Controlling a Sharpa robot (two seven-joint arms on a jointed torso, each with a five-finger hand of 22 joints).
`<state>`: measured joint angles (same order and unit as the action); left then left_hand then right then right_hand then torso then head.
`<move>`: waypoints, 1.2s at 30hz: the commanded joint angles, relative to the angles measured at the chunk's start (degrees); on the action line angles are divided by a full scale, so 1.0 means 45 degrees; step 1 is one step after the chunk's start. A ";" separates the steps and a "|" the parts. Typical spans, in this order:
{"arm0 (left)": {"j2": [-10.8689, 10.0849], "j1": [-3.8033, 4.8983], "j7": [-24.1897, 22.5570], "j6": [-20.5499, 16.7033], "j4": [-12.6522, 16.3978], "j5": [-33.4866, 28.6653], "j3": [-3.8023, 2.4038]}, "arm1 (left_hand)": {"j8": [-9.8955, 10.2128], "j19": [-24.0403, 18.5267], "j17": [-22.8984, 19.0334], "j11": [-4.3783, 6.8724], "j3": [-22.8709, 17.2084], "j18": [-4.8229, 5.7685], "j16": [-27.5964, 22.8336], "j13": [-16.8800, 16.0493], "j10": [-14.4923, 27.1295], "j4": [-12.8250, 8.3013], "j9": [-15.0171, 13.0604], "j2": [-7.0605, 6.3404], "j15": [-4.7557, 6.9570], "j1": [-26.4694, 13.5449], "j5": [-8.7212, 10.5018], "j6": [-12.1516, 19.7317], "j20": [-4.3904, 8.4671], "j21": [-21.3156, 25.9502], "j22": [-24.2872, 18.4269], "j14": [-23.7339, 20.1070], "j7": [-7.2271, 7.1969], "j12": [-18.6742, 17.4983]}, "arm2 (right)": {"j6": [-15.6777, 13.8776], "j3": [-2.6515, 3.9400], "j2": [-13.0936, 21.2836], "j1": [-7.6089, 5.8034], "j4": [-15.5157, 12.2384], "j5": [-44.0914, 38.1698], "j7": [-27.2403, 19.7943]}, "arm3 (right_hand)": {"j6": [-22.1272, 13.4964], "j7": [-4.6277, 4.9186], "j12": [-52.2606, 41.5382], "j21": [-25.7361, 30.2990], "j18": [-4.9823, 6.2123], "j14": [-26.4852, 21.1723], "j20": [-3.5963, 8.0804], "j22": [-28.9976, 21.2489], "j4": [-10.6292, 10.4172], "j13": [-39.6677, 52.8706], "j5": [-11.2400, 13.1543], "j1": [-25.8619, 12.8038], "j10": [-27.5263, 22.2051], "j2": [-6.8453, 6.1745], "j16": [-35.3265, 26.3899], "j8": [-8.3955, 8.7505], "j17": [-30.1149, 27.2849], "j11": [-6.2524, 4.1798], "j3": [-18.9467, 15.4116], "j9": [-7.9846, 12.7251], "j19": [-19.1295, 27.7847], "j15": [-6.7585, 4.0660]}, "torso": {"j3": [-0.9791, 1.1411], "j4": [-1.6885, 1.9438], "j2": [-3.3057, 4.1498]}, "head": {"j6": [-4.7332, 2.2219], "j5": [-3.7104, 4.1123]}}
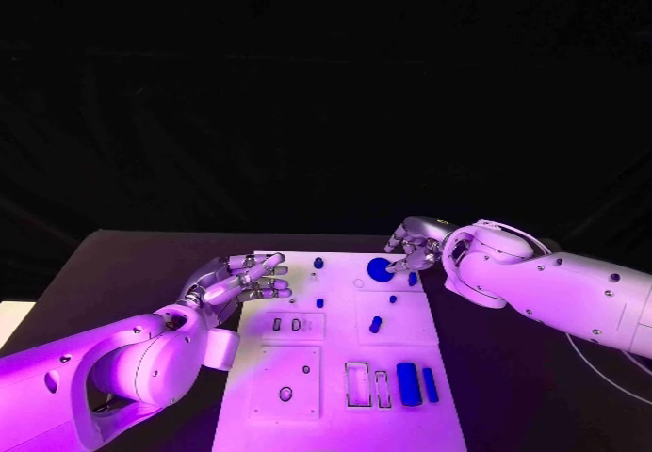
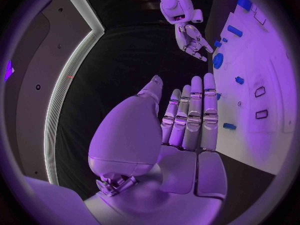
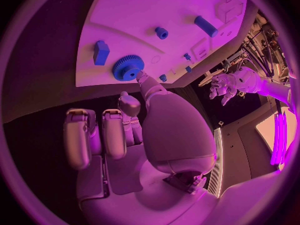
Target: Assemble the parts on the task board
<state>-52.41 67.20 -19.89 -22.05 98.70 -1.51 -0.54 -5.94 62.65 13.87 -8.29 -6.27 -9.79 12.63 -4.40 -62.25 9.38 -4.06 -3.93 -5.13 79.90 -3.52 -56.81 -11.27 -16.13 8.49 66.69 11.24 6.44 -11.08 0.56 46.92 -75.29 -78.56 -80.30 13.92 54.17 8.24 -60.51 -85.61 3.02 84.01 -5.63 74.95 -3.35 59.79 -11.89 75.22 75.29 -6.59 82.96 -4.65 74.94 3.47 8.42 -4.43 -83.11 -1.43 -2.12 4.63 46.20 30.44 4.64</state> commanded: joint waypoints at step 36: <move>0.0037 0.0014 0.0013 0.0426 -0.0057 -0.0030 -0.0008 | 0.0061 0.0090 0.0034 -0.0014 -0.0017 -0.0110 -0.0060 0.0013 -0.0009 -0.0128 0.0013 0.0046 -0.0032 -0.0085 0.0042 0.0003 0.0023 0.0093 -0.0007 -0.0024 0.0034 -0.0096 | 0.0726 -0.0078 -0.0954 0.0337 0.0968 -0.1168 0.0516 | 0.0361 0.0085 -0.2307 -0.0357 -0.0318 0.0992 -0.0034 0.1833 0.0034 0.2521 0.0049 0.0586 0.0689 0.0537 0.0621 -0.0354 0.1660 0.0009 0.0086 -0.0089 -0.0480 0.0184 | -0.0028 0.0017 -0.0004 | 0.0275 -0.0063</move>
<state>-52.31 67.20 -19.72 -21.49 98.38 -1.52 -0.53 -5.95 62.65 13.97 -8.29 -6.27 -9.78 12.64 -4.40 -62.25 9.06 -4.06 -3.93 -5.13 79.90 -3.52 -56.81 -11.27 -15.86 8.49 66.69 11.24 6.20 -9.39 0.34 42.68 -74.04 -74.37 -83.36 15.46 55.34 8.57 -70.63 -87.02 2.44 84.03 -5.64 74.92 -3.28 71.05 -11.91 77.49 77.99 -4.45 85.49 -5.92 74.92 3.54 8.49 -4.68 -83.71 -1.01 -2.23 4.70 46.16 31.67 4.38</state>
